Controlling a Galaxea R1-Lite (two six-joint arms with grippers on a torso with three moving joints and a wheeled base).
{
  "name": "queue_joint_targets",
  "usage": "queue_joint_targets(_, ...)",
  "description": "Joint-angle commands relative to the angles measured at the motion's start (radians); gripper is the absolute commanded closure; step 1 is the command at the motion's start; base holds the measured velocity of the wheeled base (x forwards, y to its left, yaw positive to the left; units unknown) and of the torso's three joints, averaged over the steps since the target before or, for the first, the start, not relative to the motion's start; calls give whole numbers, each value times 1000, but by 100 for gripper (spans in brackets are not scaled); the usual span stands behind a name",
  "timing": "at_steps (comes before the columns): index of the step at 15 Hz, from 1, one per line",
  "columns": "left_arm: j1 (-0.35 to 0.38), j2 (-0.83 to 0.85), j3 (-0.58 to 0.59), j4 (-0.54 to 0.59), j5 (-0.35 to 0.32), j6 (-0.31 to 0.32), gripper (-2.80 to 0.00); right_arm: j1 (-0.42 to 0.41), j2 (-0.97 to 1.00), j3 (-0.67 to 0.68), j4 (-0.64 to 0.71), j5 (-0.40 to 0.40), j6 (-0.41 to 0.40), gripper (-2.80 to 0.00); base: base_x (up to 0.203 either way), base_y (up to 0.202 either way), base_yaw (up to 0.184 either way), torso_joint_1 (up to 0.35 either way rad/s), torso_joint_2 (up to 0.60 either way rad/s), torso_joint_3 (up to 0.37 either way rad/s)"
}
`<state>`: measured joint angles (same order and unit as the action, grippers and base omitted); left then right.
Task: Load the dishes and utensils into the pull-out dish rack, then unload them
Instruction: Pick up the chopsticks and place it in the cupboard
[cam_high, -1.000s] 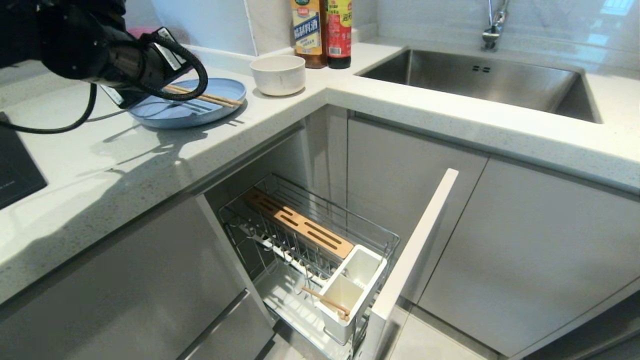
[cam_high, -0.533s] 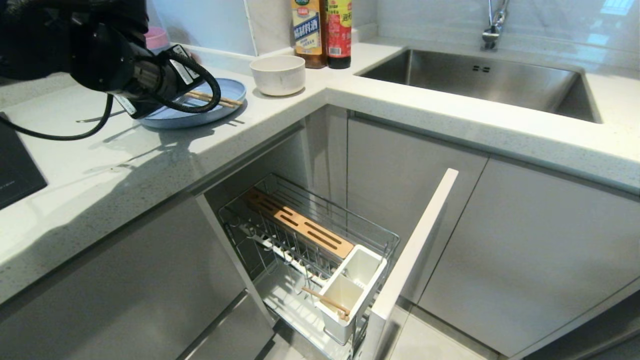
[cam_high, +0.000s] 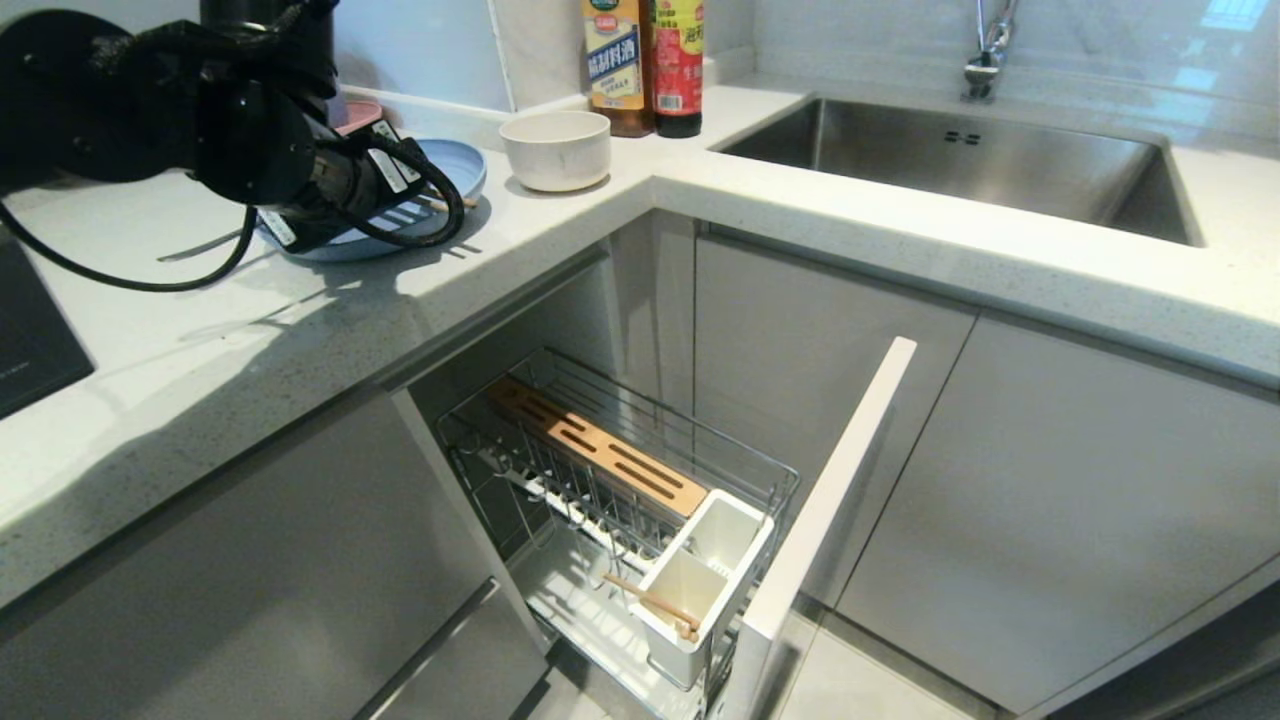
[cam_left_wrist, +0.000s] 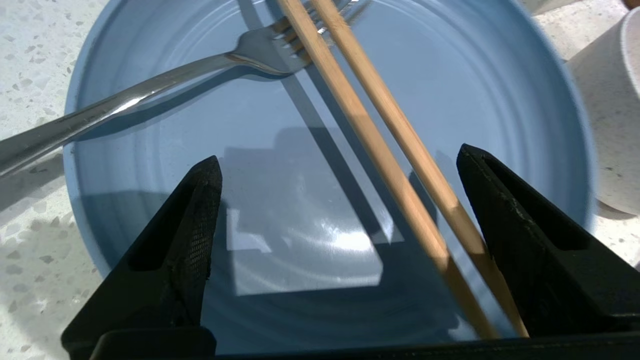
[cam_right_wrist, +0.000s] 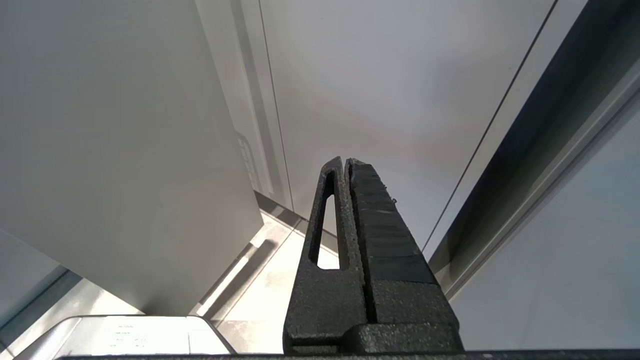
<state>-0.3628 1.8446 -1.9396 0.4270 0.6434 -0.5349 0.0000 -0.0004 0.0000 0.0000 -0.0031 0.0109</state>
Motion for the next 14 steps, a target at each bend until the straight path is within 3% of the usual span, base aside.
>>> queue_joint_targets(1,0,11,1,1,4,-2,-280,0,0,2,0,0,0,0,0,0,0,0,0,0)
queue_joint_targets(6,-1,23,1,-1,8,0,-280,0,0,2,0,0,0,0,0,0,0,0,0,0)
queue_joint_targets(7,0,25,1,-1,13,0,0,0,0,2,0,0,0,0,0,0,0,0,0,0)
queue_joint_targets(14,7,19,1,-8,13,0,0,0,0,2,0,0,0,0,0,0,0,0,0,0)
